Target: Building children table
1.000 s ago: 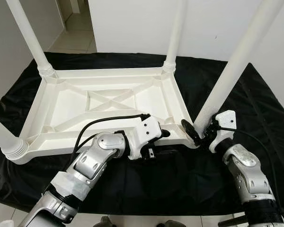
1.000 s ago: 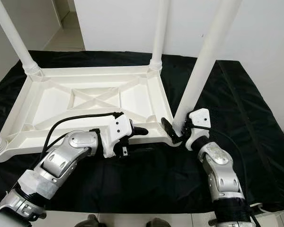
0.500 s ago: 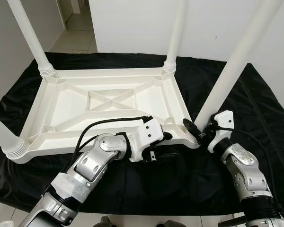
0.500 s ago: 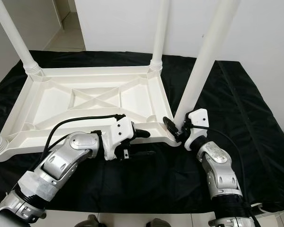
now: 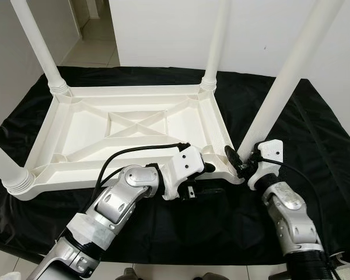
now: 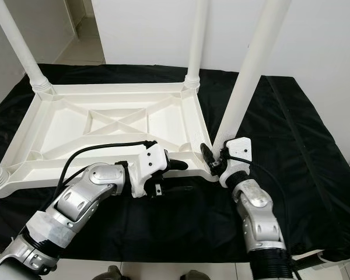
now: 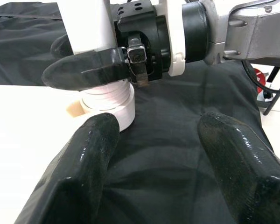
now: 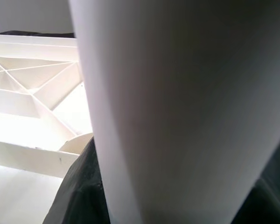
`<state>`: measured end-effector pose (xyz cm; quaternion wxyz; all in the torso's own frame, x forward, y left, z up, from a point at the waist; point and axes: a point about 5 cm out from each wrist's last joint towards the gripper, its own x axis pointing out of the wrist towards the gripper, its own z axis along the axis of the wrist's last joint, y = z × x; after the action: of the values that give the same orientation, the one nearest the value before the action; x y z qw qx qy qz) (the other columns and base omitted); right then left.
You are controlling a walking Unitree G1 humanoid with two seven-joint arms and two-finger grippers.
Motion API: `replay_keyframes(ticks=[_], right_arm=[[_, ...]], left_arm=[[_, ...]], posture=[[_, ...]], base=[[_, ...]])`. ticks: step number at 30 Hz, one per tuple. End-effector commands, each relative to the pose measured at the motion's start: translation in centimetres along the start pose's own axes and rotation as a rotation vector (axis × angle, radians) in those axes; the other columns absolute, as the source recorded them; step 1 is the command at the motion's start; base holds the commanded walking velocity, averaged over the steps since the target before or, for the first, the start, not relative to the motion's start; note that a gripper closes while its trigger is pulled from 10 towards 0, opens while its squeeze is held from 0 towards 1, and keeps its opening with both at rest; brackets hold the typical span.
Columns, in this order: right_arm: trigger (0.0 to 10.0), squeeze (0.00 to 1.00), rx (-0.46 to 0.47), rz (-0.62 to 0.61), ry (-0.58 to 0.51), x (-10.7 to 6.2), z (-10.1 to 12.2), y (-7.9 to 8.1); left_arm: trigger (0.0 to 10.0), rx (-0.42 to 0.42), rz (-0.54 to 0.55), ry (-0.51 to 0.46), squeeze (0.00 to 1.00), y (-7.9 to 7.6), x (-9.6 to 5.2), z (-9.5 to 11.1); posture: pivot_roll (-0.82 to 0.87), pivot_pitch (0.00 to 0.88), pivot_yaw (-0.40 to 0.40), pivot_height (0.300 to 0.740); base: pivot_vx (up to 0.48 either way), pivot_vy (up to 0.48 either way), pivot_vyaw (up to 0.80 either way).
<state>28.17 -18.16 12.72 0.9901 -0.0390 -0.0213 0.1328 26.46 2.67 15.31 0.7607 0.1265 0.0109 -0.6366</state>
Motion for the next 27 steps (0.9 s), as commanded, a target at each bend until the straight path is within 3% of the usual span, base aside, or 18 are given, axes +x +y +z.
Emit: replay_keyframes(ticks=[1, 4, 8, 17, 21, 26, 27], right_arm=[[10.0, 0.0, 0.006, -0.11, 0.097, -0.6, -1.6, 0.0], [10.0, 0.0, 0.005, -0.185, 0.111, -0.8, -1.7, 0.3], [10.0, 0.0, 0.098, -0.404, 0.121, -1.3, -1.8, 0.7], [10.0, 0.0, 0.115, -0.612, 0.11, -1.6, -1.8, 2.2], [10.0, 0.0, 0.104, -0.623, 0.099, -1.4, -1.5, 3.0], [10.0, 0.0, 0.109, -0.621, 0.088, -1.5, -1.3, 2.7], [10.0, 0.06, 0.119, -0.616, 0.078, -1.6, -1.1, 2.5]], left_arm=[[10.0, -0.005, 0.027, 0.015, 0.0, 0.6, -0.1, -0.1], [10.0, 0.001, 0.042, 0.019, 0.0, 0.8, 0.0, -0.1], [10.0, 0.026, 0.082, 0.027, 0.0, 1.2, 0.0, -0.1], [10.0, 0.04, 0.155, 0.039, 0.0, 1.9, 0.1, -0.2], [10.0, 0.06, 0.181, 0.039, 0.0, 2.2, 0.1, -0.2], [10.0, 0.073, 0.191, 0.047, 0.0, 2.2, 0.2, -0.3], [10.0, 0.076, 0.196, 0.048, 0.0, 2.3, 0.2, -0.3]], posture=[[-0.05, 0.0, 0.009, 0.74], [-0.05, 0.0, 0.01, 0.74], [-0.04, 0.0, 0.008, 0.74], [-0.04, 0.0, 0.004, 0.74], [-0.04, 0.0, 0.003, 0.74], [-0.04, 0.0, 0.003, 0.74], [-0.04, 0.0, 0.001, 0.74]], base=[[0.0, 0.0, 0.0], [0.0, 0.0, 0.0], [0.0, 0.0, 0.0], [0.0, 0.0, 0.0], [0.0, 0.0, 0.0], [0.0, 0.0, 0.0], [0.0, 0.0, 0.0]])
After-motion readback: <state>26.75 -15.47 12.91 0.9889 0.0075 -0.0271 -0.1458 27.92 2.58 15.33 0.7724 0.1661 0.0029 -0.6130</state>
